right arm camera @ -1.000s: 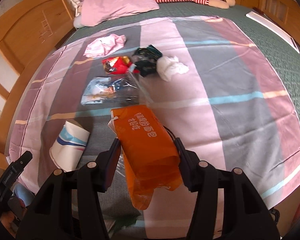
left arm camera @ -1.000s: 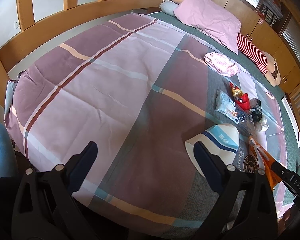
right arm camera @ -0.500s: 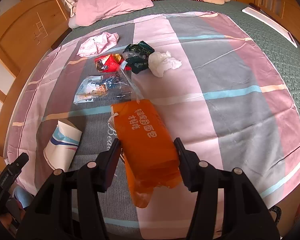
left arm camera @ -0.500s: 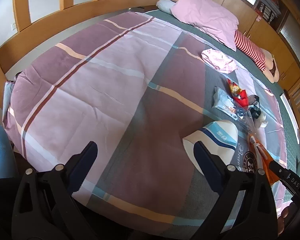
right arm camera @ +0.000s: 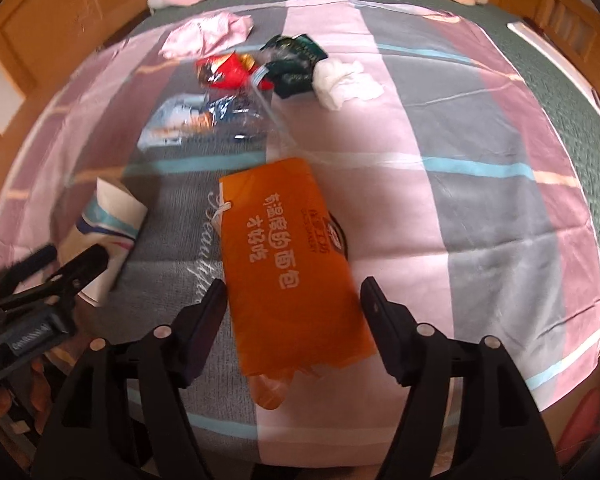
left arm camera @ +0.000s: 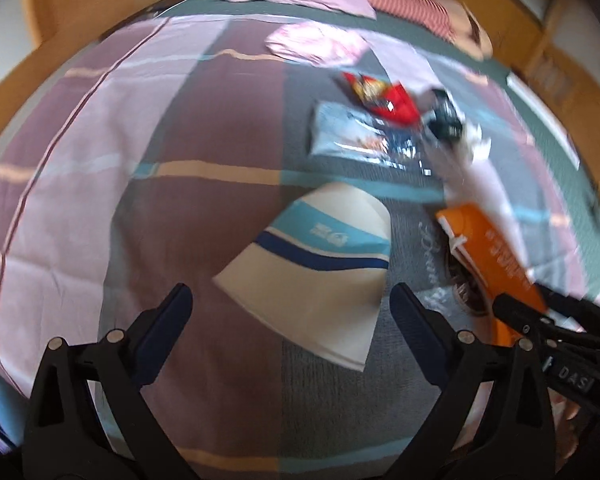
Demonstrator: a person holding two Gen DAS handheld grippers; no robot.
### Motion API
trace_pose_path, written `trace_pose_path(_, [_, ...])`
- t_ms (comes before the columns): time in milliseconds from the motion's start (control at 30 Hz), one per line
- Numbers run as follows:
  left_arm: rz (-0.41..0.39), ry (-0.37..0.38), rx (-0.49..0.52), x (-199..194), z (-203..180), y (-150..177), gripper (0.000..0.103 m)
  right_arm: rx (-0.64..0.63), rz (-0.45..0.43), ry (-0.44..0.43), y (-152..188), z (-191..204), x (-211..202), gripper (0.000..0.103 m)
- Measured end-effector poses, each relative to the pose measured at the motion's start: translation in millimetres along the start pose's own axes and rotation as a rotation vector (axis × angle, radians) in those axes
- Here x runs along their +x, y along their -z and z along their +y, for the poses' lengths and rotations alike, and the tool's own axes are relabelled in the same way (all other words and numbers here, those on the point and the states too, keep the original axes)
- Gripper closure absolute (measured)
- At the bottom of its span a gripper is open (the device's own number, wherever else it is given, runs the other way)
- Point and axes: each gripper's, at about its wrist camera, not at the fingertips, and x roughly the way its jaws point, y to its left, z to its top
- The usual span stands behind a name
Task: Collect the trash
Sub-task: 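Grasp the striped paper cup with the left gripper while the right gripper holds the orange bag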
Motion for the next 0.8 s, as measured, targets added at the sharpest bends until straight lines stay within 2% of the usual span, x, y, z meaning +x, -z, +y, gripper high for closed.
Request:
trace_pose_path(67, [0.009,0.002,0.033,5,-6,-1,0.005,-0.031,0.005,0.031,0,9,2,0.036])
trace_pose_path(100, [0.016,0.011,0.043,6,-7,0,0.008,-0.051,0.009,0.053,0,14,4,0.039])
trace_pose_path(133, [0.02,0.024,0.054,7,-9,1,0.017,-0.072,0.02,0.071,1,18,6,0.047])
trace_pose_path(167, [0.022,0.034,0.063,7,-9,1,0.02,-0.083,0.027,0.082,1,21,8,0.051])
trace_pose_path(233, [0.023,0.051,0.086,5,-10,4,0.05,-0.09,0.018,0.094,3,23,7,0.054])
trace_pose_path(300, [0.036,0.055,0.108,7,-12,8,0.061,-0.092,0.008,0.083,4,25,5,0.055])
trace_pose_path(333, [0.04,0.055,0.111,8,-12,9,0.065,-0.089,0.005,0.075,6,26,4,0.056])
trace_pose_path(467, [0.027,0.075,0.105,4,-10,12,0.07,-0.075,0.002,0.055,9,26,1,0.056])
trace_pose_path(600, [0.03,0.093,0.071,1,-5,13,0.069,-0.064,-0.001,0.051,11,28,1,0.056])
trace_pose_path(667, [0.037,0.096,0.037,0,0,13,0.048,-0.055,-0.002,0.051,12,28,2,0.056])
trace_pose_path(700, [0.034,0.096,0.014,-1,4,12,0.032,-0.051,-0.002,0.051,12,28,2,0.056])
trace_pose_path(800, [0.017,0.102,-0.042,-4,14,10,0.017,-0.042,-0.002,0.05,11,28,3,0.056])
